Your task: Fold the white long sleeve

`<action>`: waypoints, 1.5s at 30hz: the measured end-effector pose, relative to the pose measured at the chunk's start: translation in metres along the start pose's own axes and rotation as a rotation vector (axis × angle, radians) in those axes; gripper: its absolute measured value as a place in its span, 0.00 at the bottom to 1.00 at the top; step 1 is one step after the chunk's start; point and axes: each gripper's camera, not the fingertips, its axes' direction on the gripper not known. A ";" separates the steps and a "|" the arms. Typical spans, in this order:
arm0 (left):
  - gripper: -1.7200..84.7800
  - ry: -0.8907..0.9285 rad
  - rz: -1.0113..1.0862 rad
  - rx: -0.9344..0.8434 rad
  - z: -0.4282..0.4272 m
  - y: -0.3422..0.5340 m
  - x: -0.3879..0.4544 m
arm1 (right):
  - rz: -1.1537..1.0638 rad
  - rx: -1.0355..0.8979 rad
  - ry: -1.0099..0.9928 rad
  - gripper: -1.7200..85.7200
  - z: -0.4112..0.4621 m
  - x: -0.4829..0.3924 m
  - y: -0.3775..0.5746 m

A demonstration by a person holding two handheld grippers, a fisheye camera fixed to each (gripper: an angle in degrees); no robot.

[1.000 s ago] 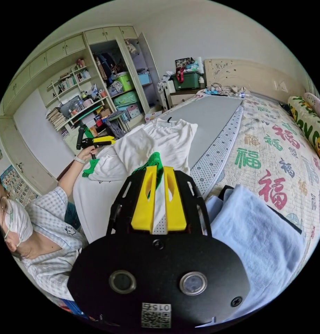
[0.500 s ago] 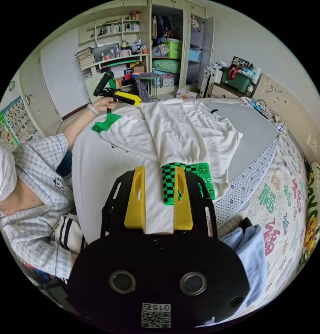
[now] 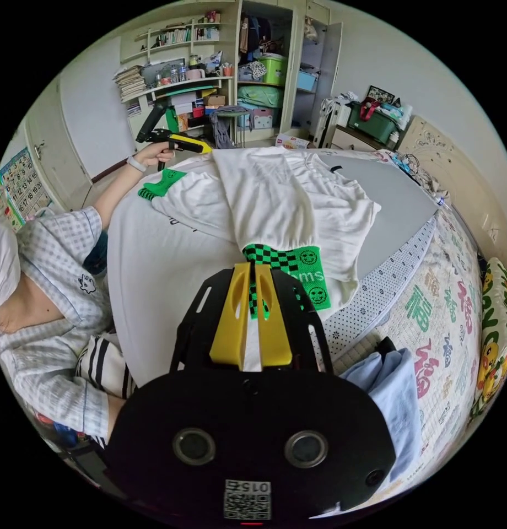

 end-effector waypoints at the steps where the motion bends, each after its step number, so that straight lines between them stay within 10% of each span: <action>1: 0.02 -0.009 0.002 -0.014 0.003 0.004 0.002 | -0.005 -0.006 -0.014 0.03 -0.001 0.000 0.001; 10: 0.02 -0.035 0.036 -0.119 0.031 0.029 0.031 | 0.239 0.280 0.036 0.13 -0.029 0.045 0.006; 16: 0.02 -0.027 0.035 -0.123 0.035 0.050 0.048 | 0.504 0.117 0.056 0.16 0.006 0.101 0.007; 41: 0.02 0.046 0.025 -0.101 0.027 0.170 0.100 | 0.351 -0.156 0.199 0.02 0.014 0.080 -0.023; 45: 0.02 0.303 -0.151 0.215 -0.043 0.178 0.068 | 0.360 -0.149 0.190 0.03 0.012 0.085 -0.028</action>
